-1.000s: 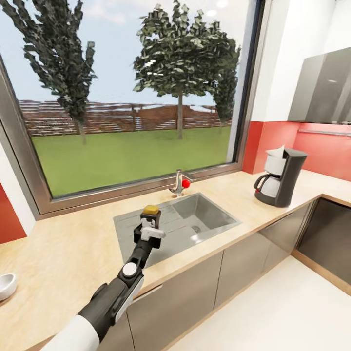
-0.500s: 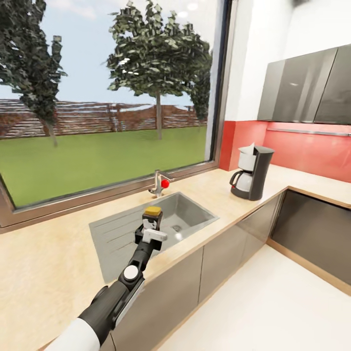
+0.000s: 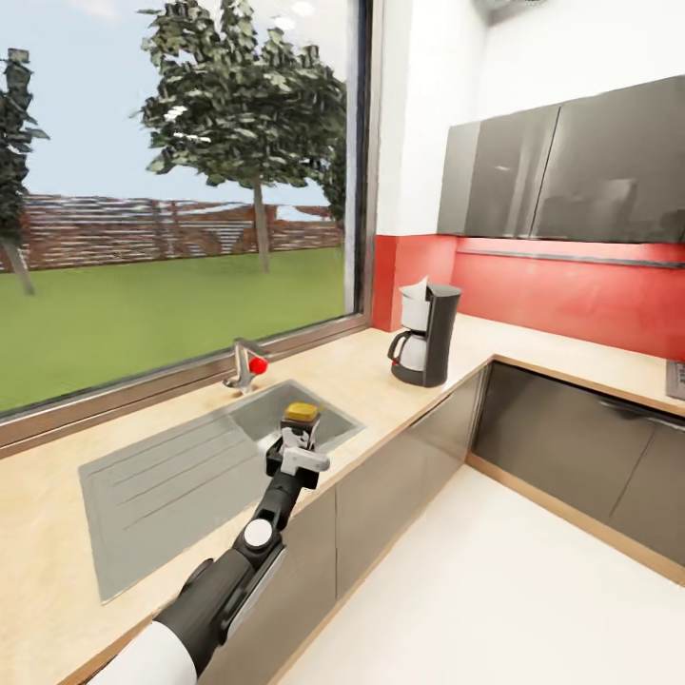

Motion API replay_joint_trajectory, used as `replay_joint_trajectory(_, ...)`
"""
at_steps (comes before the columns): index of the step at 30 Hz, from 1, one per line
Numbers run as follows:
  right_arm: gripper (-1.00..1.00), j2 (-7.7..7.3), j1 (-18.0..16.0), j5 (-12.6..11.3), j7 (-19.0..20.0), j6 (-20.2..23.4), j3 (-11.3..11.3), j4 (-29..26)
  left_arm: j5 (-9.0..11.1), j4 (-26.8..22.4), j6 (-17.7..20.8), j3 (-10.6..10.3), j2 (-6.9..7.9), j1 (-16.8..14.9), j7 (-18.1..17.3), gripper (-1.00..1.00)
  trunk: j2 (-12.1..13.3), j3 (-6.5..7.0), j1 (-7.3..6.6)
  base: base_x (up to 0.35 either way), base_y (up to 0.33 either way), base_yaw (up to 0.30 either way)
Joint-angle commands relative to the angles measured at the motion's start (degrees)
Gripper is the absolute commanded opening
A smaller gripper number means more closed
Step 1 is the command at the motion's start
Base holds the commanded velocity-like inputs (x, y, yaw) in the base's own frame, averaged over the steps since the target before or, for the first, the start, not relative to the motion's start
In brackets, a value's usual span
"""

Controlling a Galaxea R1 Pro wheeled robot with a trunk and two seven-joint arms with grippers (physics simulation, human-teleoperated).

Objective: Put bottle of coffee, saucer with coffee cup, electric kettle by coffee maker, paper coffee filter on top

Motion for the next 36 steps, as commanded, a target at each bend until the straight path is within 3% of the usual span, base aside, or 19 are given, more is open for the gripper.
replay_joint_trajectory(1,1.00,0.04,0.0,-0.1,0.1,-0.2,-0.3,0.0,0.1,0.0,-0.2,-0.2,0.03,-0.1,0.4,-1.00,0.0,-0.02,0.03,0.132,-0.248,-0.249)
replay_joint_trajectory(36,1.00,0.02,0.0,-0.1,0.1,-0.2,-0.4,-0.1,0.0,0.0,-0.3,-0.5,-0.01,0.6,0.4,-1.00,0.0,-0.02,0.03,0.259,-0.182,-0.012)
